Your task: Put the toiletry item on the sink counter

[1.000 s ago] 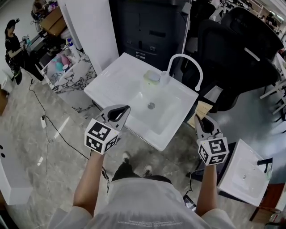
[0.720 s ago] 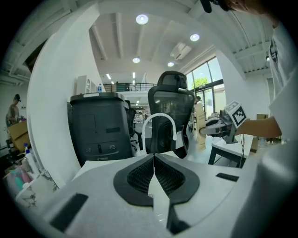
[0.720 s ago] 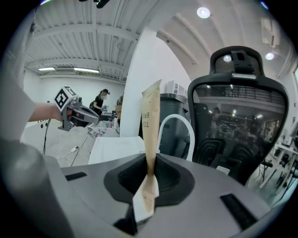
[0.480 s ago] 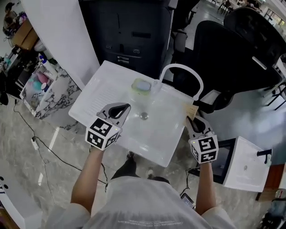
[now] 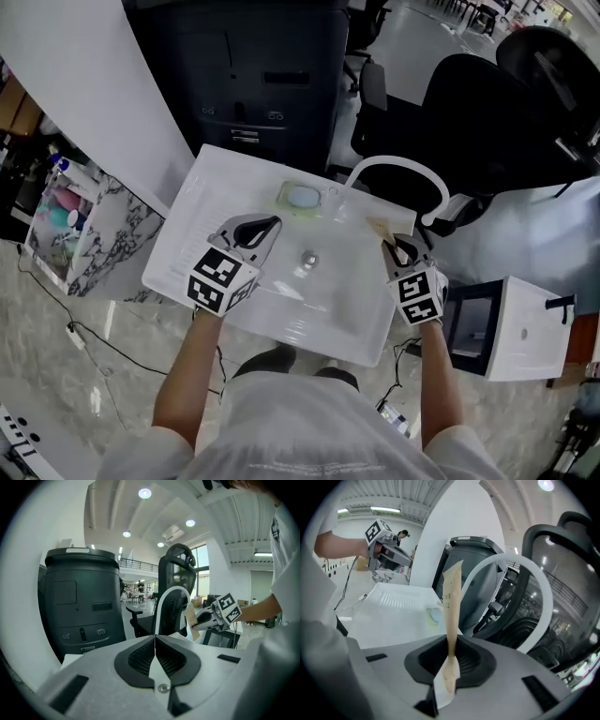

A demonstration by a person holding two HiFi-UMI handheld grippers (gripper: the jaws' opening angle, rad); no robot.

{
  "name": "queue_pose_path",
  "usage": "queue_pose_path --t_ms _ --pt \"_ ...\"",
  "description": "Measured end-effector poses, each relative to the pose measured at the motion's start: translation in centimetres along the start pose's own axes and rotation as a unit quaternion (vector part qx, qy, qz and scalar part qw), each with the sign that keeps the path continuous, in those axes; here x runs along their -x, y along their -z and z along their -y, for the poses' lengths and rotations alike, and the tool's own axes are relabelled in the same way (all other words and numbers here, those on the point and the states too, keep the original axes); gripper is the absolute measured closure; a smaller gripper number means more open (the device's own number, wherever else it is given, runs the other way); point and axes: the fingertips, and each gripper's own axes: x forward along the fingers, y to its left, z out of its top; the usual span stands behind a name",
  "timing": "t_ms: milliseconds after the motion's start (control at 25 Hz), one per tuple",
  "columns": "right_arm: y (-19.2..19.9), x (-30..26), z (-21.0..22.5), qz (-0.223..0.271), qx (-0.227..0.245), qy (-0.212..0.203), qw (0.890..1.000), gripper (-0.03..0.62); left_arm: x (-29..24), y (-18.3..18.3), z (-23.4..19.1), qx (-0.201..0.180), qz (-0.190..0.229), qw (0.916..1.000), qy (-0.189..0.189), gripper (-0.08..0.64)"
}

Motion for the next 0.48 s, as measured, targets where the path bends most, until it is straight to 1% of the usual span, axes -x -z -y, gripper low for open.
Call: queue_pose_path --t_ms 120,240,360,480 --pt "0.2 -2.6 0.3 -0.034 0.041 0.006 0.999 0.551 -0.5 0.8 -2.0 0.009 -0.003 1.0000 0.002 0.549" --pt "1.5 -5.0 0.4 -0.078 0.070 -0.007 0.994 0.549 -1.4 1.8 -3.8 0.024 -0.008 0.9997 0.005 0.549" --pt "3.3 -6.9 0.5 -0.120 0.090 -0.025 0.988 0.549 -2.9 2.7 -4.6 0.033 -0.015 0.9992 0.016 0.549" --pt "4.9 -8.6 0.9 -0.157 0.118 -0.032 0.980 0.549 -4.7 3.3 -5.1 0.032 -0.021 0.9988 0.029 0.549"
